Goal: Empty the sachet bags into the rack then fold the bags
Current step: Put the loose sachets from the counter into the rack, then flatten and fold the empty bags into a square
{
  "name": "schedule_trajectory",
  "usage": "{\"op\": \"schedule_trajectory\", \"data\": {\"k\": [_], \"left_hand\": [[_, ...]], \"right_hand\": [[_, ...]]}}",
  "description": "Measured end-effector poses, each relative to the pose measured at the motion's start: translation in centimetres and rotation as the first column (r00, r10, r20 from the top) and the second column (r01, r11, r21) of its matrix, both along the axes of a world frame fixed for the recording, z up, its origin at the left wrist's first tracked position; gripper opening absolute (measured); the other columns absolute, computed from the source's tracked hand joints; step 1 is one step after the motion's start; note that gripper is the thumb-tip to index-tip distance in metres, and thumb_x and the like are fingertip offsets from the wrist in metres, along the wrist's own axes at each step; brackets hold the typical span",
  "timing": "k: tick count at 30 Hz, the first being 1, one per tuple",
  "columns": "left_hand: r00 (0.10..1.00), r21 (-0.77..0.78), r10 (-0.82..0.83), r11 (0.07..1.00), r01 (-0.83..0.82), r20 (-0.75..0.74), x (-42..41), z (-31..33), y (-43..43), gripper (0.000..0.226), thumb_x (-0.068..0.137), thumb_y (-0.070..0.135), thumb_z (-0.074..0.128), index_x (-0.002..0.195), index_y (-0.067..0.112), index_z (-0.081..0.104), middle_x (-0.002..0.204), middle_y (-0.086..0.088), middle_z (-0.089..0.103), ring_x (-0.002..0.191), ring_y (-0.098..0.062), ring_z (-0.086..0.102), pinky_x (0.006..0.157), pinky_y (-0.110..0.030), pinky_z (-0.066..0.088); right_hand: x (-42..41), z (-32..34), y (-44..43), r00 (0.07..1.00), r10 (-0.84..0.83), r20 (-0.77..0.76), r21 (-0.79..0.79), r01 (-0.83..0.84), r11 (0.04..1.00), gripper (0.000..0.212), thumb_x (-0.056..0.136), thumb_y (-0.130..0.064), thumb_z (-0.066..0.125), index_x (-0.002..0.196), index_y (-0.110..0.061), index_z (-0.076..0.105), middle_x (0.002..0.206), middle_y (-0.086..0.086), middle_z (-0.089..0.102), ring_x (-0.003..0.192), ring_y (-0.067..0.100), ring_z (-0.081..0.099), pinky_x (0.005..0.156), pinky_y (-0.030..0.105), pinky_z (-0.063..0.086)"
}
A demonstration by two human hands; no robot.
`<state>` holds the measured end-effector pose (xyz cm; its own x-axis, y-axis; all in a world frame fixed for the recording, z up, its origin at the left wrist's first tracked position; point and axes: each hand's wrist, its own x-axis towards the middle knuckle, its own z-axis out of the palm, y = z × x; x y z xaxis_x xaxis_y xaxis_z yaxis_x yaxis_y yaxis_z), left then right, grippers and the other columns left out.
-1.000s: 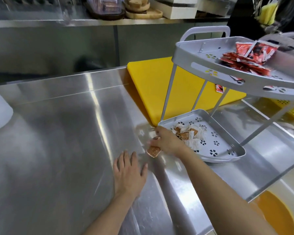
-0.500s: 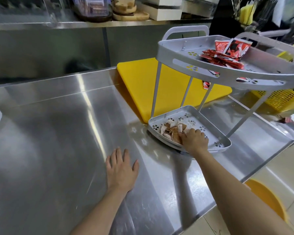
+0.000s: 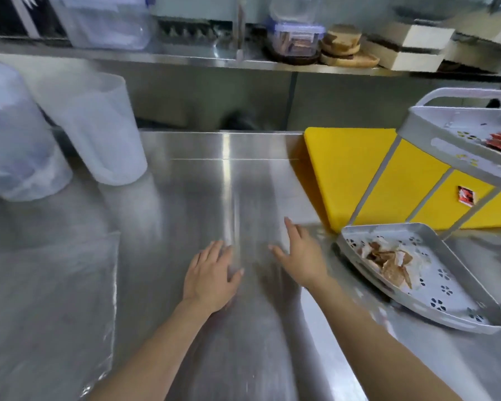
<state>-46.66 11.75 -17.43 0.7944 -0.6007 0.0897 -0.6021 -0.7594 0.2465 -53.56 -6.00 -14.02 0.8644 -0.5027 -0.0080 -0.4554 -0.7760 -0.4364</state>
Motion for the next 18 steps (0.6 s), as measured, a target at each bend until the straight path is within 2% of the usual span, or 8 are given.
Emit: {"op": "schedule_trajectory", "data": {"k": [4,9,11,15,18], "left_hand": [[0.964,0.056,0.266,0.963,-0.264,-0.024,2.3,0.6,9.0,0.087,0.07,0.063,0.01,0.136,0.018,0.043,0.149,-0.009,0.037,0.137,-0.025,0.033,0.11,-0.039,0.026],[0.838,0.115,0.544,0.831,-0.544,0.028,2.3,0.3,20.6,0.069,0.075,0.056,0.028,0.115,0.011,0.062,0.121,-0.02,0.062,0.115,-0.035,0.056,0.095,-0.046,0.044],[0.771,0.096,0.637,0.766,-0.636,0.029,1.7,0.0,24.7,0.067,0.076,0.055,0.032,0.112,0.008,0.065,0.119,-0.022,0.062,0.115,-0.037,0.056,0.095,-0.048,0.043],[0.56,0.056,0.829,0.559,-0.827,-0.014,0.5,-0.7,30.7,0.063,0.085,0.051,0.037,0.131,0.01,0.047,0.142,-0.017,0.043,0.134,-0.032,0.035,0.11,-0.047,0.023],[0.385,0.134,0.917,0.396,-0.909,-0.101,-0.2,-1.3,34.3,0.063,0.089,0.052,0.039,0.135,0.009,0.036,0.147,-0.016,0.032,0.137,-0.031,0.026,0.11,-0.047,0.021]], "right_hand": [[4.8,-1.0,6.7,0.98,0.189,-0.065,0.052,-0.186,0.981,0.071,0.089,-0.046,0.05,0.146,-0.015,0.02,0.146,0.014,0.034,0.129,0.034,0.04,0.105,0.042,0.034],[8.9,-2.1,15.8,0.921,0.377,-0.103,0.133,-0.363,0.922,0.069,0.09,-0.045,0.05,0.145,-0.014,0.023,0.145,0.013,0.036,0.13,0.031,0.041,0.104,0.039,0.035],[9.8,-2.4,19.3,0.894,0.431,-0.121,0.168,-0.41,0.897,0.066,0.089,-0.043,0.051,0.142,-0.011,0.029,0.14,0.016,0.04,0.126,0.032,0.044,0.1,0.038,0.037],[10.4,-3.2,24.5,0.867,0.477,-0.146,0.233,-0.439,0.868,0.048,0.087,-0.037,0.056,0.12,-0.004,0.047,0.125,0.019,0.052,0.118,0.033,0.048,0.093,0.036,0.039],[10.4,-3.7,27.0,0.852,0.508,-0.124,0.246,-0.47,0.848,0.048,0.086,-0.03,0.059,0.122,-0.001,0.047,0.126,0.02,0.054,0.12,0.034,0.048,0.097,0.036,0.038]]}}
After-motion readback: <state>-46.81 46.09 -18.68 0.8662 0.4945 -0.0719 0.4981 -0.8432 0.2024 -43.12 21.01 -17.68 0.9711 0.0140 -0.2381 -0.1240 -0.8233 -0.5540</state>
